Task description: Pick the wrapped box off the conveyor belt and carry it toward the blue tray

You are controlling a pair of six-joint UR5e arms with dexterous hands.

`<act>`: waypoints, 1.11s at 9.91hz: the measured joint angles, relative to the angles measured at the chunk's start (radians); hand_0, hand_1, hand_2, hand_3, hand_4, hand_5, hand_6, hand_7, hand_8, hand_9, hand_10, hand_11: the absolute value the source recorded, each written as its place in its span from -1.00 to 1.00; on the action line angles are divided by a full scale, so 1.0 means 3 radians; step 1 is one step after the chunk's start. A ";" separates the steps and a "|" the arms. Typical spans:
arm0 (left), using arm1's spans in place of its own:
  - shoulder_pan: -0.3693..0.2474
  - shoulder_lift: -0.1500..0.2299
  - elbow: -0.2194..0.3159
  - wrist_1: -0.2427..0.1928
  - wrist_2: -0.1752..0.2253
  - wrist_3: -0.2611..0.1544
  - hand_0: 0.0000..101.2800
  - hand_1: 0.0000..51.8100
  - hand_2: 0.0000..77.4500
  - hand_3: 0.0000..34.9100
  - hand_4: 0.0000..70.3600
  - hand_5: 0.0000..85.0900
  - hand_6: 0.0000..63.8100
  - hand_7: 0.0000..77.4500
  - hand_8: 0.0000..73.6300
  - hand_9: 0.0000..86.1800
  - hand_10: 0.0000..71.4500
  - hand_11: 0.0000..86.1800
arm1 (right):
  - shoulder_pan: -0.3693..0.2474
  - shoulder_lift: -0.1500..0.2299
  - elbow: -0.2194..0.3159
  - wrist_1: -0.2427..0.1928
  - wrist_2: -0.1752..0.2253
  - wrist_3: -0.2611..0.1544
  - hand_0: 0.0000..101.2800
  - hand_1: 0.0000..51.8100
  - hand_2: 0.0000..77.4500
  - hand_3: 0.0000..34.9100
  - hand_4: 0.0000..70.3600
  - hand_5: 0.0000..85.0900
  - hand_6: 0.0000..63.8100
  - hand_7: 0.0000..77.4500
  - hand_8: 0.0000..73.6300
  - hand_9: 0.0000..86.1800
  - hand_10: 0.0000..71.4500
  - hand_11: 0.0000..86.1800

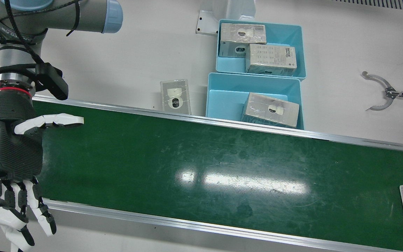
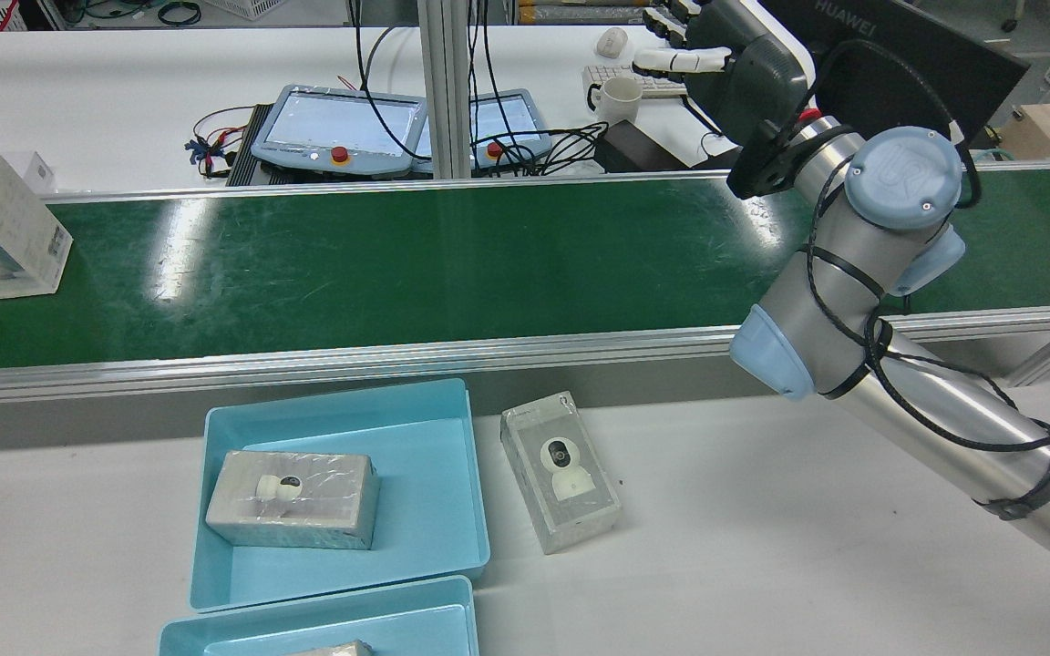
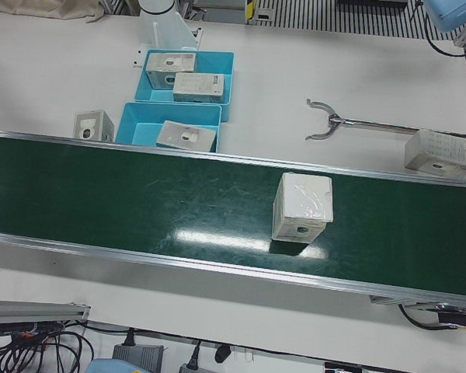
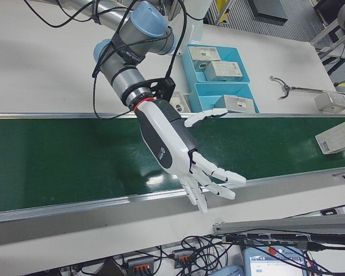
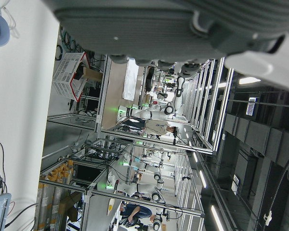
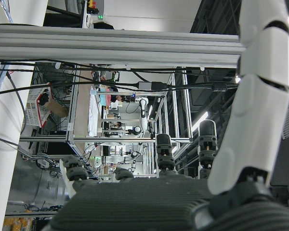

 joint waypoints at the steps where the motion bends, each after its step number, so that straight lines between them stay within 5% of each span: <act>1: 0.0000 0.0000 0.0000 0.0000 0.0000 0.0000 -1.00 -1.00 -0.97 -1.00 -1.00 -0.99 -1.00 -0.99 -1.00 -0.99 -1.00 -1.00 | -0.0005 -0.0010 0.0038 0.0000 -0.0029 -0.0011 -0.23 -0.92 -0.76 0.73 -0.69 -0.80 -1.00 -0.56 -0.91 -0.96 -0.89 -0.85; 2: 0.0000 0.0000 0.0000 0.0000 0.0000 0.0000 -1.00 -1.00 -0.99 -1.00 -1.00 -0.99 -1.00 -0.99 -0.99 -1.00 -1.00 -1.00 | -0.0012 -0.0005 0.0070 -0.0003 -0.0061 -0.0038 -0.23 -0.92 -0.76 0.73 -0.69 -0.80 -1.00 -0.56 -0.91 -0.96 -0.89 -0.85; 3: 0.0000 0.0000 0.0000 0.0000 0.0000 0.0000 -1.00 -1.00 -0.99 -1.00 -1.00 -0.99 -1.00 -0.99 -0.99 -1.00 -1.00 -1.00 | -0.0044 0.0006 0.0112 -0.0018 -0.0104 -0.0085 -0.08 -0.52 -0.85 0.72 -0.63 -0.82 -1.00 -0.56 -0.91 -0.96 -1.00 -0.96; 6: 0.0000 0.0000 0.0000 0.0000 0.0000 0.0000 -1.00 -1.00 -0.99 -1.00 -1.00 -0.99 -1.00 -0.99 -0.99 -1.00 -0.98 -1.00 | -0.0115 0.0020 0.0174 -0.0173 -0.0484 -0.0312 -0.08 -0.58 -0.87 0.73 -0.60 -0.74 -1.00 -0.61 -0.90 -0.96 -1.00 -0.97; 8: 0.0000 0.0000 0.0000 0.0000 0.0000 0.0000 -1.00 -1.00 -0.99 -1.00 -1.00 -0.99 -1.00 -0.99 -0.99 -1.00 -1.00 -1.00 | -0.0116 0.0022 0.0160 -0.0390 -0.0575 -0.0386 -0.08 -0.58 -0.86 0.73 -0.55 -0.71 -1.00 -0.56 -0.79 -0.96 -1.00 -0.97; 9: 0.0000 0.0000 0.0000 0.0000 0.0000 0.0000 -1.00 -1.00 -0.99 -1.00 -1.00 -0.99 -1.00 -0.99 -0.99 -0.99 -1.00 -1.00 | -0.0113 0.0026 0.0152 -0.0490 -0.0587 -0.0379 0.00 -0.20 -0.48 0.73 -0.75 -0.58 -1.00 -0.52 -1.00 -0.90 -1.00 -0.97; 11: 0.0000 0.0000 0.0000 0.0000 0.0000 0.0000 -1.00 -1.00 -0.97 -1.00 -1.00 -0.99 -1.00 -0.99 -0.99 -1.00 -1.00 -1.00 | -0.0108 0.0028 0.0125 -0.0599 -0.0593 -0.0323 -0.07 -0.39 -0.59 0.73 -0.83 -0.58 -1.00 -0.52 -1.00 -0.90 -1.00 -0.97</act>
